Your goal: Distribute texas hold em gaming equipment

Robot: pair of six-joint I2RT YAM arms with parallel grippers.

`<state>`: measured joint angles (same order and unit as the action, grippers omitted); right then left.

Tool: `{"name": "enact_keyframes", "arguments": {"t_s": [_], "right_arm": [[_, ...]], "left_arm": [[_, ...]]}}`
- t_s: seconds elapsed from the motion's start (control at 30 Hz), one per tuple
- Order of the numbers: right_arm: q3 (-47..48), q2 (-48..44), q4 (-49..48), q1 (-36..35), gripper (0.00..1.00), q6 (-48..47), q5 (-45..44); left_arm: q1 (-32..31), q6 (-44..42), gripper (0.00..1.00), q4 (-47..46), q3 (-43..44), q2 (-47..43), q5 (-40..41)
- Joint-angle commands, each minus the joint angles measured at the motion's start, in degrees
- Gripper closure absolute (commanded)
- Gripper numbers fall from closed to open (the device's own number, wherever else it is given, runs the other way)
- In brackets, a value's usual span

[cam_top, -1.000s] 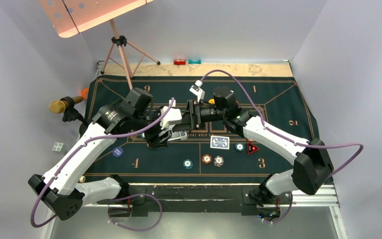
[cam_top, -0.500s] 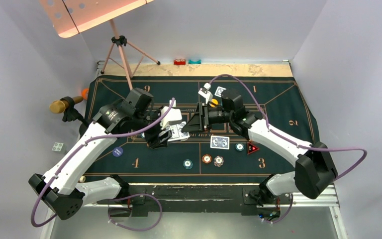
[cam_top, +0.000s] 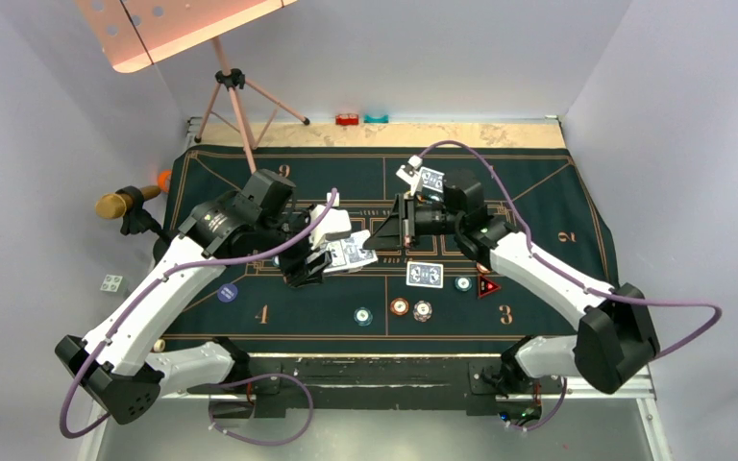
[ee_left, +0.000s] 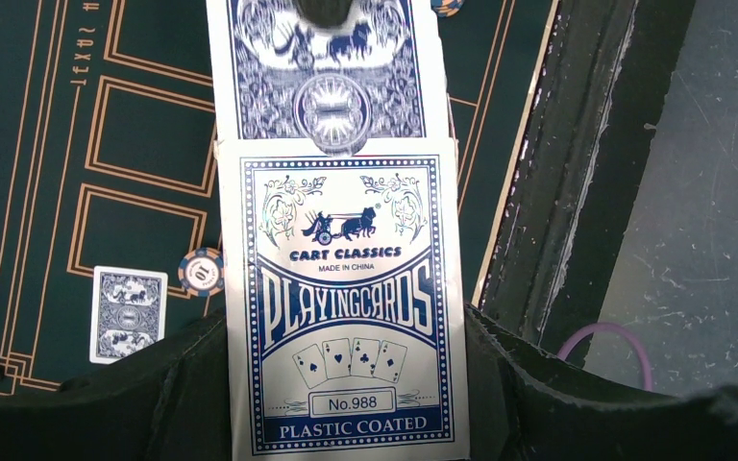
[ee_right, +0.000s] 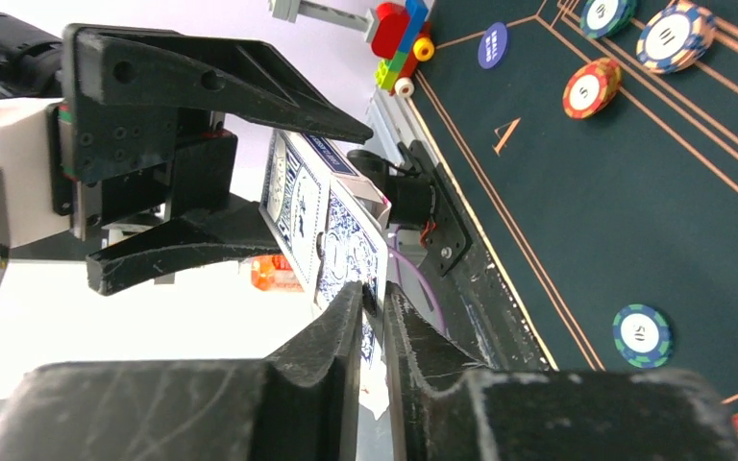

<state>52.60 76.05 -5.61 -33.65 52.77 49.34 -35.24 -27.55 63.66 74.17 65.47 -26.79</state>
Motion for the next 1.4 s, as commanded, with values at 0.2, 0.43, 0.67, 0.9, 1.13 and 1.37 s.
{"name": "enact_keyframes", "arguments": {"t_s": [0.2,0.43,0.67,0.9,1.13,1.37], "right_arm": [[-0.93,-5.17,-1.37,4.43,1.00,2.19,3.42],[1.28,-5.97,-0.17,7.18,1.00,2.33,4.40],[4.38,-6.42,-2.53,12.34,1.00,5.55,6.76],[7.30,-1.08,-6.53,15.20,1.00,7.76,6.91],[12.28,12.63,-13.75,14.38,1.00,9.49,3.50],[26.11,34.59,-8.47,4.18,1.00,4.59,-1.74]], "left_arm": [[0.13,0.46,1.00,-2.38,2.37,-0.94,-1.69],[0.16,0.44,1.00,-2.52,1.22,-2.05,-1.30],[0.24,0.65,1.00,-3.10,0.01,-2.75,-1.92],[0.49,0.87,1.00,-3.25,-1.13,-3.39,-2.66],[0.46,1.09,1.00,-2.65,-0.77,-3.89,-3.86],[0.45,1.88,1.00,-1.78,1.50,-3.88,-5.59]]}}
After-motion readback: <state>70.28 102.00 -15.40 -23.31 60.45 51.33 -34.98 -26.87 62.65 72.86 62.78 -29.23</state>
